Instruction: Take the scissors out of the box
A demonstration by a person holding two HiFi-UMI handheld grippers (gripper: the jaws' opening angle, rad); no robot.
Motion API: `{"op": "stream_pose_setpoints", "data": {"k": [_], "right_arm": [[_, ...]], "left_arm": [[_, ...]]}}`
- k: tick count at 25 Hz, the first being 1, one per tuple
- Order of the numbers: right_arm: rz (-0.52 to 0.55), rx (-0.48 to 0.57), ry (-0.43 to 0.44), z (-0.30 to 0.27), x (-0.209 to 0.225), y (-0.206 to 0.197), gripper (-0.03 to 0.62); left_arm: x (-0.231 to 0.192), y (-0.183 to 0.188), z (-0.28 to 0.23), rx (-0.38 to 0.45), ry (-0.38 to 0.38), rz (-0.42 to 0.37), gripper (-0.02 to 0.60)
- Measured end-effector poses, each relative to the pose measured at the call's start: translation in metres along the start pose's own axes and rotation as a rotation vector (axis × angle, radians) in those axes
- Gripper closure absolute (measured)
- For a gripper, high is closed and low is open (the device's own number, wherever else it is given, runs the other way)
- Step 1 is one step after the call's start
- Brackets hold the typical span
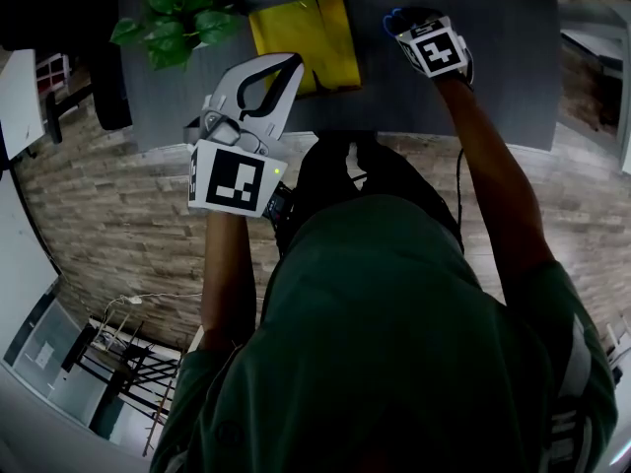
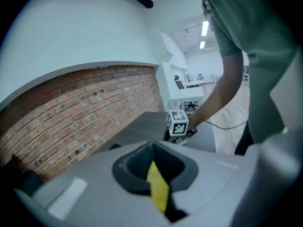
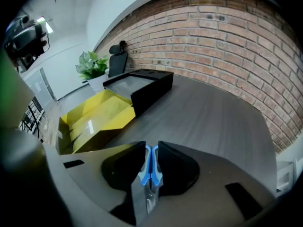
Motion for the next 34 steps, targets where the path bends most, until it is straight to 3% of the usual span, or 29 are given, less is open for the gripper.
{"op": "stream_pose_setpoints", "data": {"k": [8,18,27,34], "right_arm": [[0.103,0.291,0.008,0.079,-0.016,0.077,0.585],[0.241,0.598,0.015,0.211,-0.068,0.163,0.588],[0.356,0.694,0.056,0.275,-0.119,0.185,0.588],[0.342,0.692,0.053,0.302,-0.138,0.166,0.588]], "left_arm": [[0.004,0.015,0.021,0.026,0.049,-0.024,0.581],[0.016,0.040,0.061,0.066,0.132,-0.068,0.581],[0.025,0.048,0.104,0.095,0.227,-0.084,0.581],[0.040,0.048,0.130,0.103,0.259,-0.079,0.581]]}}
Point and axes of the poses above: the fingertips, and each gripper's own axes: z backward along the fingers, x to its right, y out of its top, the point moved 6 cm from there along z, backward along the fingers, and after that the axes turned 6 degrees about x, right-handed, at the moved point
